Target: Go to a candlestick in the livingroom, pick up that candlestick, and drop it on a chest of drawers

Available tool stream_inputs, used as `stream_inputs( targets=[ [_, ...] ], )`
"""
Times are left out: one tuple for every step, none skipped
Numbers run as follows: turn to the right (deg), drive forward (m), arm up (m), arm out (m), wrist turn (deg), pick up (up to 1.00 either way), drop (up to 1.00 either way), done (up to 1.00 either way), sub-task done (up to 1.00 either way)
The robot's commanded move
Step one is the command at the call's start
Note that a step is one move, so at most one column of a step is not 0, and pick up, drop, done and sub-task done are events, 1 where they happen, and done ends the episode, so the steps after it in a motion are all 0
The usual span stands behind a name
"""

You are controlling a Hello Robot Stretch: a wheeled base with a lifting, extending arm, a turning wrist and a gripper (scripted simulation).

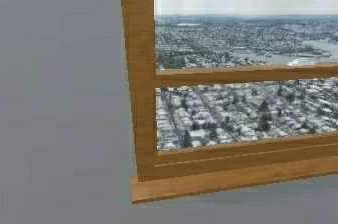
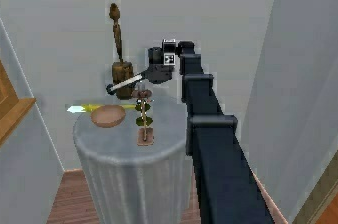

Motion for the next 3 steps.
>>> stream_inputs(
  targets=[
    [0.0,0.00,0.00,0.00,18.0,0.00,0.00,0.00,0.00],
    [0.0,0.00,-0.30,0.00,0.0,0.00,0.00,0.00,0.00],
    [0.0,0.00,0.00,0.00,0.0,1.00,0.00,0.00,0.00]
  ],
)
